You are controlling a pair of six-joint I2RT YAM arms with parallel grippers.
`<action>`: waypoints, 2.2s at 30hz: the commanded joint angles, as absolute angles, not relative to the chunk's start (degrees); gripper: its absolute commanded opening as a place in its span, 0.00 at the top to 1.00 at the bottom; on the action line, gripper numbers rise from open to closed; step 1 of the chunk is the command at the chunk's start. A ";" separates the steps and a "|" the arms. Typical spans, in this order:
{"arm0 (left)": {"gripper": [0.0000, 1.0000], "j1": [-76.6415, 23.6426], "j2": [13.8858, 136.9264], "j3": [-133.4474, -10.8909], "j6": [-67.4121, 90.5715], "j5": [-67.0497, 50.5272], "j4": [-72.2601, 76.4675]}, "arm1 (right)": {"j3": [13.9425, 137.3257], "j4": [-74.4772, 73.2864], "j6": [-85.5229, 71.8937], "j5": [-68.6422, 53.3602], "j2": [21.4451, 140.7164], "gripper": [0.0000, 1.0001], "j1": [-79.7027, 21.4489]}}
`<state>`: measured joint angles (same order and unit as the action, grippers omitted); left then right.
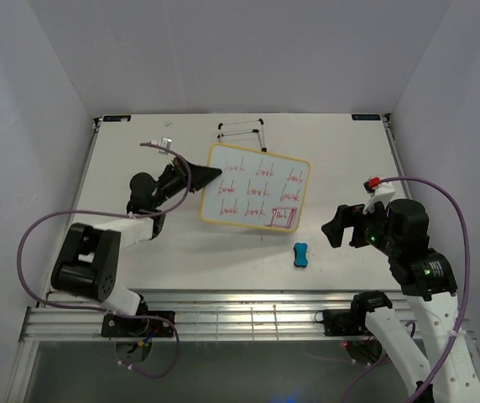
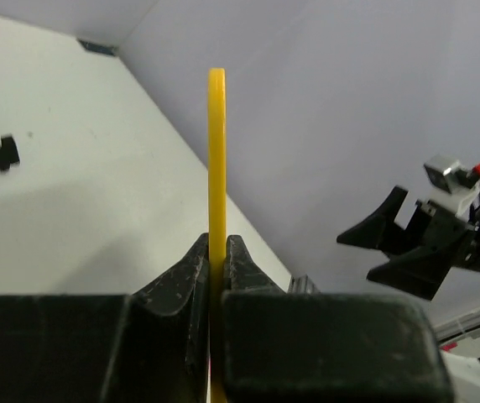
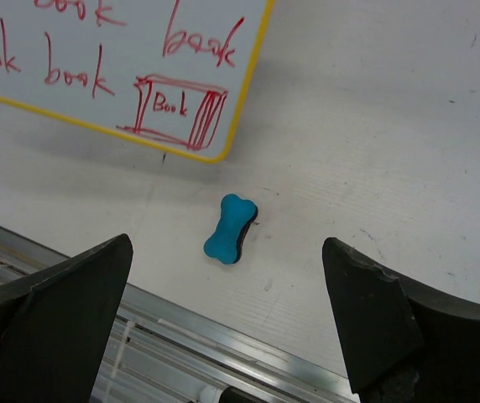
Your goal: Erase the whiteboard
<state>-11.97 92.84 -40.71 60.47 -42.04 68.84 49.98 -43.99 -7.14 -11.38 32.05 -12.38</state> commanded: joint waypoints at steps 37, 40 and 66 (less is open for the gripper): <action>1.00 -16.35 58.53 -52.03 22.41 -21.27 -39.99 | 36.92 -32.52 -21.45 6.33 52.74 0.10 -33.40; 1.00 -16.35 63.08 -54.74 22.85 -18.99 -43.50 | 36.03 -35.57 -23.46 11.06 53.34 0.10 -33.40; 1.00 -16.35 60.30 -48.87 24.79 -18.37 -37.62 | 42.63 -32.17 -27.51 12.48 72.68 0.25 -38.05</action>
